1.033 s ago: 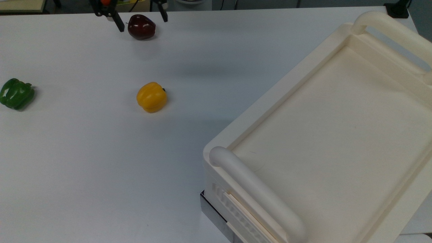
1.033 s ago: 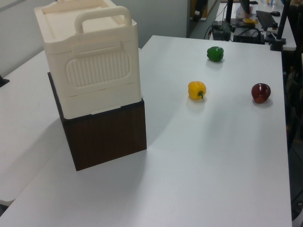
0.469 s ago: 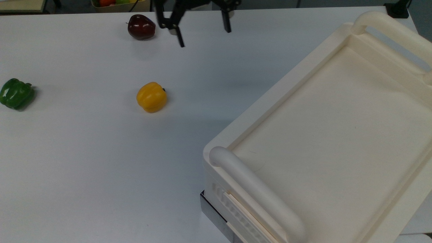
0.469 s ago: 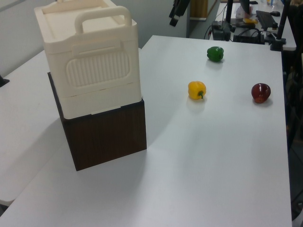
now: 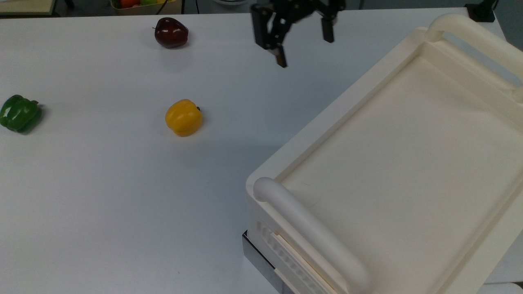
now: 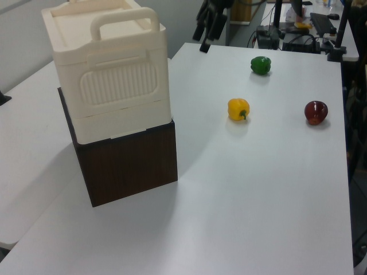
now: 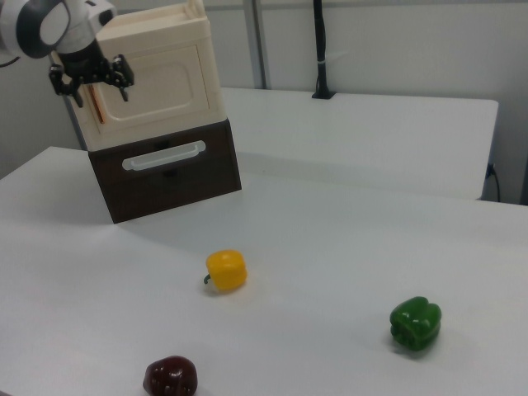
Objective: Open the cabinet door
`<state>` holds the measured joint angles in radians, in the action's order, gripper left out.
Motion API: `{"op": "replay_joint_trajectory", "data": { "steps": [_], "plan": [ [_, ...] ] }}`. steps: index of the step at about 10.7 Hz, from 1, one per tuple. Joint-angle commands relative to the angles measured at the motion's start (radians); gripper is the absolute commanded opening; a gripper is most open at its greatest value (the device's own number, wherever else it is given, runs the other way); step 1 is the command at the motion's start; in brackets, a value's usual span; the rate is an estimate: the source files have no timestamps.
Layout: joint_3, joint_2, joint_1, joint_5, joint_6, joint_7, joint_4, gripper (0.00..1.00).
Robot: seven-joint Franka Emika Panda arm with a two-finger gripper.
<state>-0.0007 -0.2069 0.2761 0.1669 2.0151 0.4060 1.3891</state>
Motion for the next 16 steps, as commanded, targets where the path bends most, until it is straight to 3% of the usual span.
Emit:
{"op": "replay_joint_trajectory", "data": {
  "steps": [1, 4, 5, 7, 8, 9, 11, 12, 16],
  "plan": [
    [-0.015, -0.017, 0.069, -0.026, 0.114, 0.019, 0.004, 1.00],
    [-0.015, -0.054, 0.118, -0.084, 0.177, 0.017, 0.001, 0.79],
    [-0.015, -0.061, 0.127, -0.086, 0.210, 0.017, 0.002, 0.60],
    [-0.015, -0.098, 0.130, -0.081, 0.270, 0.002, 0.001, 0.39],
    [-0.015, -0.117, 0.132, -0.073, 0.312, -0.001, 0.002, 0.18],
    [-0.015, -0.132, 0.136, -0.070, 0.341, -0.009, 0.002, 0.11],
    [-0.015, -0.147, 0.141, -0.073, 0.382, -0.019, 0.002, 0.10],
    [-0.015, -0.147, 0.143, -0.073, 0.390, -0.019, 0.007, 0.01],
    [-0.013, -0.106, 0.143, -0.064, 0.346, -0.036, 0.037, 0.00]
  ]
}}
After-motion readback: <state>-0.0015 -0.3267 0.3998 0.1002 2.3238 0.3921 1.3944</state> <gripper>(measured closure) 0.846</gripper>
